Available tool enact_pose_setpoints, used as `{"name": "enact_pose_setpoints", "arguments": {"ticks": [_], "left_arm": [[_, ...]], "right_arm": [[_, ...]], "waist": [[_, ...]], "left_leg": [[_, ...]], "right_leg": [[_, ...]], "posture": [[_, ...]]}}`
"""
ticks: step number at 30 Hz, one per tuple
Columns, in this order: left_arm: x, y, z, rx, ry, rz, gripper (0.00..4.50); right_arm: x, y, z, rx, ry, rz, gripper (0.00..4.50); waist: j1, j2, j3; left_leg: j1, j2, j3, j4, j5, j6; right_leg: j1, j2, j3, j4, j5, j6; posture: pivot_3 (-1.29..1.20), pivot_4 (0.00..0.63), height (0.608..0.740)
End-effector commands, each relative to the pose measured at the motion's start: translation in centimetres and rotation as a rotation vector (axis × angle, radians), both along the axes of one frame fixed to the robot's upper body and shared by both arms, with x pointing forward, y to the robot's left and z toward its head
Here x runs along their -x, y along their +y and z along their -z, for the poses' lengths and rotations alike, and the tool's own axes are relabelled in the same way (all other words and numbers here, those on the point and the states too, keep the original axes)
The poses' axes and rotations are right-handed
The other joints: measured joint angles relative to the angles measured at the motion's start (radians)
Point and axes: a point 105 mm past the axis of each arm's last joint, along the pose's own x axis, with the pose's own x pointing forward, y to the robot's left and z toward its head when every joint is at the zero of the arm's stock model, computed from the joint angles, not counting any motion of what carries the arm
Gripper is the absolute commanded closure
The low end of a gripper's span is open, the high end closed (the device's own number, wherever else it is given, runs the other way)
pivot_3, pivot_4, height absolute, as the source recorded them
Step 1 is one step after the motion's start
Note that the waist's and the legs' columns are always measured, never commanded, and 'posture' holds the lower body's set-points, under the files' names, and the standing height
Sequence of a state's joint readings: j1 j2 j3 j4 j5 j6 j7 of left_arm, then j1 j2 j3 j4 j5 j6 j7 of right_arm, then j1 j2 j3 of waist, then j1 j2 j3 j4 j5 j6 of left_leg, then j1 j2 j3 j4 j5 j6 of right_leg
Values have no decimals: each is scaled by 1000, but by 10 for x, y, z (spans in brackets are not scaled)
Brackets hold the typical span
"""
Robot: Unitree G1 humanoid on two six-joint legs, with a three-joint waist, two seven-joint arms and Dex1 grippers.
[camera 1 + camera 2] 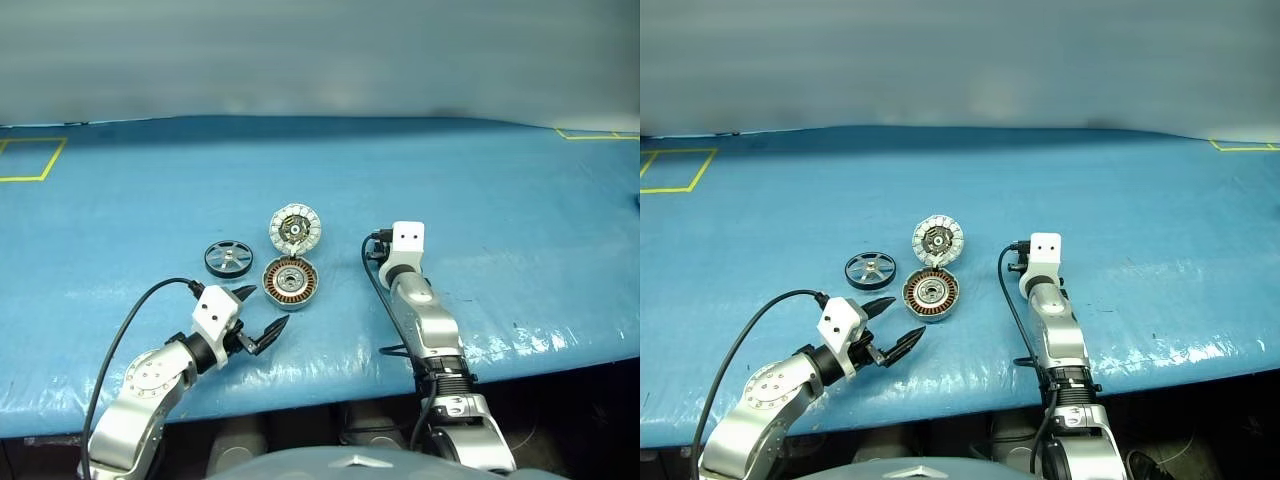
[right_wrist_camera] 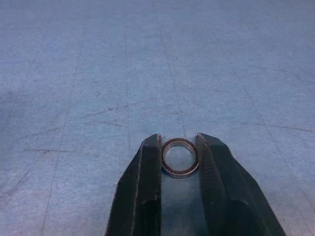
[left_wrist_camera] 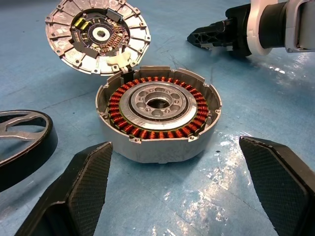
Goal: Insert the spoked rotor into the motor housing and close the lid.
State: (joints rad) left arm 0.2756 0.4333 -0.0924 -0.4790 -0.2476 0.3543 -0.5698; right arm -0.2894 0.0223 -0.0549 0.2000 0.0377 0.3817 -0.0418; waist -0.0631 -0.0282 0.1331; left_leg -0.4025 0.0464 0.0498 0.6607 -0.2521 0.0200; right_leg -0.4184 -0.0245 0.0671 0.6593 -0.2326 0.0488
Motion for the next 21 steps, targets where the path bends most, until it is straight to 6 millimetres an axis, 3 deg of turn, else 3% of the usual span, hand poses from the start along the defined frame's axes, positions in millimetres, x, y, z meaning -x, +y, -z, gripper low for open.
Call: {"name": "enact_pose_setpoints", "arguments": {"ticks": [1, 6, 11, 15, 18, 21], "left_arm": [[0, -4, -14, 21, -61, 23, 0], [0, -2, -14, 22, -65, 8, 0], [0, 3, -11, 15, -68, -15, 0], [1, 4, -7, -7, -80, -19, 0], [0, 3, -7, -4, -94, -17, 0], [-1, 5, -4, -33, -122, -34, 0]], "right_arm": [[16, 7, 25, 7, 107, -38, 3836], [32, 23, 8, 39, 93, -225, 3836], [55, 43, -40, 83, -8, -519, 3836], [73, 72, -86, 62, -118, -789, 3836], [78, 91, -95, 74, -140, -875, 3836], [73, 107, -94, 62, -128, -853, 3836]], "waist": [[0, 0, 0], [0, 0, 0], [0, 2, 3], [1, 3, 8], [3, 1, 9], [6, 0, 9]], "left_leg": [[3, 0, 0, -1, 0, 0], [6, 2, 0, -3, 0, 0], [5, 1, 0, -6, 0, 0], [4, 1, 0, -6, 0, 0], [4, 1, -1, -6, 0, 0], [3, 1, -2, -7, 0, 0]], "right_leg": [[2, 0, 0, 0, 0, 0], [4, -2, 0, -1, -3, 1], [2, -2, 0, -1, -4, -1], [1, -2, 0, -1, -6, 3], [1, -2, 0, -1, -7, 4], [1, -2, -1, -1, -7, 2]], "posture": [[0, 150, 740], [0, 150, 740], [0, 150, 740], [0, 150, 740], [0, 150, 740], [0, 150, 740]]}}
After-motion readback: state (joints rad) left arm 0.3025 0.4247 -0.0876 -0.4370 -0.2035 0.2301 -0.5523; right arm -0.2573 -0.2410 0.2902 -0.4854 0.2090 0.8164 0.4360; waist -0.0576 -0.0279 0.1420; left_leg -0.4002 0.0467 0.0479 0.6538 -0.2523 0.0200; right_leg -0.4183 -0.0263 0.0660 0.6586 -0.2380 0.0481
